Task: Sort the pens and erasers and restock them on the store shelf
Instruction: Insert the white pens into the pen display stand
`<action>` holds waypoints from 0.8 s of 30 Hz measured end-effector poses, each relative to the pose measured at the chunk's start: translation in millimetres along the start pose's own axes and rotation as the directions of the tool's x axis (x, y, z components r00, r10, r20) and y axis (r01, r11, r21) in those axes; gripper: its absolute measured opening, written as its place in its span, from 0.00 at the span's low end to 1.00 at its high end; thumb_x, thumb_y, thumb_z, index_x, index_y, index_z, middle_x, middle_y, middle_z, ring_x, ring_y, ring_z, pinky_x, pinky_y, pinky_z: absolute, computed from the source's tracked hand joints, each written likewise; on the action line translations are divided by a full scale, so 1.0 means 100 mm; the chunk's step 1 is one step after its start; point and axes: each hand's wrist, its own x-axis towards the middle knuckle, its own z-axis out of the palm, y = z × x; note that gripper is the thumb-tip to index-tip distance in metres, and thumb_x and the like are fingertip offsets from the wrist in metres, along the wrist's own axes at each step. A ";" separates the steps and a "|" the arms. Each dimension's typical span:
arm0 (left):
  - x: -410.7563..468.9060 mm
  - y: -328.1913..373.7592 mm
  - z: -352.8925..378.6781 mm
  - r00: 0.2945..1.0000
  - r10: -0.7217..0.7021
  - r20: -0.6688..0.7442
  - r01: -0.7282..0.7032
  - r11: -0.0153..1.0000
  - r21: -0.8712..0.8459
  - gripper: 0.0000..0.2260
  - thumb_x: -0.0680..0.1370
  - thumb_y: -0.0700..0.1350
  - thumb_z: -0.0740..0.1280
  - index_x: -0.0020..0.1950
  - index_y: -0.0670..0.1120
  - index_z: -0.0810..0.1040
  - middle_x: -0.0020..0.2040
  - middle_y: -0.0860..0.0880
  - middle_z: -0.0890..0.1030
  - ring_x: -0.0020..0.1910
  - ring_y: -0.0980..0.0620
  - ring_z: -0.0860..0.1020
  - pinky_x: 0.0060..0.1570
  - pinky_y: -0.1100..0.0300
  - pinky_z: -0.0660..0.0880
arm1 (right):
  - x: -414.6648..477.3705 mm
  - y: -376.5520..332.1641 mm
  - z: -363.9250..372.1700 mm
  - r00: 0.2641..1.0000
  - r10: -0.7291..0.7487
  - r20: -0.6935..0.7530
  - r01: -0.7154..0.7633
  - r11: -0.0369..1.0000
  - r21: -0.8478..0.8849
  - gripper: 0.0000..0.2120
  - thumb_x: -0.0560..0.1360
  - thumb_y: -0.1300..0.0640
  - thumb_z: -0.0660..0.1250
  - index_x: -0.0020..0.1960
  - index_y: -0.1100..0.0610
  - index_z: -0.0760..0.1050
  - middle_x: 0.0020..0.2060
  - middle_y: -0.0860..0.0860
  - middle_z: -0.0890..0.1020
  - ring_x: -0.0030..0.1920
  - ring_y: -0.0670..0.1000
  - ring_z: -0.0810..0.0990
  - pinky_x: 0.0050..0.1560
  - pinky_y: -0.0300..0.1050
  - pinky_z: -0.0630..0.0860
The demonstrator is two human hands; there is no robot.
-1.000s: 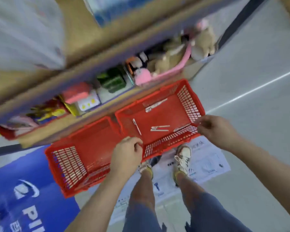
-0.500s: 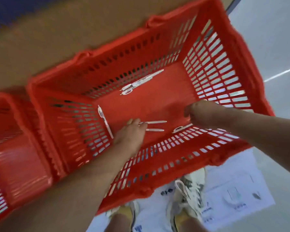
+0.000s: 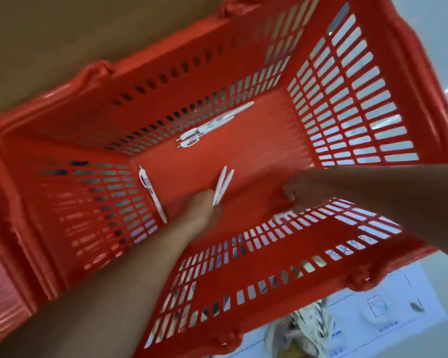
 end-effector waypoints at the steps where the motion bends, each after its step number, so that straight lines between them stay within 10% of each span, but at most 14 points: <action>1: 0.02 -0.01 0.03 1.000 -0.002 0.011 0.003 0.995 -0.104 0.11 0.79 0.44 0.62 0.58 0.41 0.75 0.55 0.39 0.80 0.52 0.41 0.78 0.45 0.55 0.70 | -0.03 -0.01 0.00 0.999 0.008 0.053 -0.008 1.000 -0.005 0.12 0.76 0.51 0.66 0.57 0.54 0.78 0.51 0.51 0.82 0.50 0.52 0.80 0.51 0.44 0.76; 4: -0.09 0.01 0.07 0.999 -0.011 0.045 0.031 0.883 -0.469 0.08 0.81 0.43 0.60 0.53 0.40 0.75 0.34 0.43 0.78 0.29 0.47 0.77 0.27 0.60 0.71 | -0.10 -0.09 0.02 0.995 0.025 0.101 -0.029 0.999 0.037 0.13 0.80 0.52 0.60 0.58 0.57 0.77 0.49 0.52 0.81 0.47 0.49 0.79 0.49 0.42 0.77; 6: -0.31 0.09 -0.01 0.998 -0.011 0.063 0.047 0.787 -0.615 0.09 0.81 0.43 0.59 0.53 0.40 0.76 0.27 0.48 0.71 0.22 0.54 0.69 0.24 0.63 0.64 | -0.23 -0.19 -0.02 0.998 0.048 -0.028 -0.034 0.928 0.370 0.13 0.80 0.52 0.57 0.50 0.59 0.76 0.39 0.53 0.79 0.37 0.49 0.78 0.35 0.40 0.75; 9: -0.71 0.25 -0.25 0.995 0.003 0.099 0.076 0.621 -0.780 0.09 0.82 0.44 0.58 0.51 0.45 0.77 0.30 0.50 0.69 0.20 0.59 0.64 0.20 0.69 0.58 | -0.55 -0.37 -0.18 0.952 0.267 -0.148 0.071 0.277 0.958 0.09 0.77 0.56 0.62 0.39 0.58 0.72 0.28 0.51 0.71 0.24 0.49 0.67 0.23 0.37 0.61; 12: -1.23 0.50 -0.65 0.987 0.028 0.159 0.134 0.403 -0.905 0.09 0.82 0.46 0.58 0.49 0.46 0.77 0.30 0.50 0.70 0.20 0.59 0.61 0.19 0.70 0.54 | -1.06 -0.72 -0.37 0.953 0.285 -0.098 0.180 -0.278 0.944 0.14 0.72 0.47 0.70 0.46 0.58 0.76 0.27 0.49 0.67 0.22 0.44 0.58 0.20 0.33 0.53; 17: -2.24 0.99 -1.37 0.976 0.128 0.174 0.132 0.287 -0.949 0.09 0.82 0.45 0.58 0.46 0.45 0.75 0.30 0.50 0.70 0.22 0.58 0.60 0.21 0.69 0.52 | -2.11 -1.41 -0.70 0.937 0.265 -0.228 0.335 -0.498 0.800 0.13 0.74 0.53 0.69 0.34 0.57 0.73 0.26 0.51 0.71 0.20 0.43 0.67 0.17 0.32 0.54; 24: -3.58 1.41 -2.41 0.990 -0.001 -0.142 -0.132 0.361 -0.923 0.06 0.80 0.44 0.62 0.49 0.46 0.78 0.32 0.48 0.78 0.27 0.55 0.71 0.25 0.65 0.67 | -3.58 -1.88 -1.22 0.845 0.444 -0.299 0.534 -0.665 0.522 0.11 0.78 0.51 0.63 0.43 0.57 0.74 0.30 0.50 0.70 0.28 0.44 0.66 0.20 0.33 0.61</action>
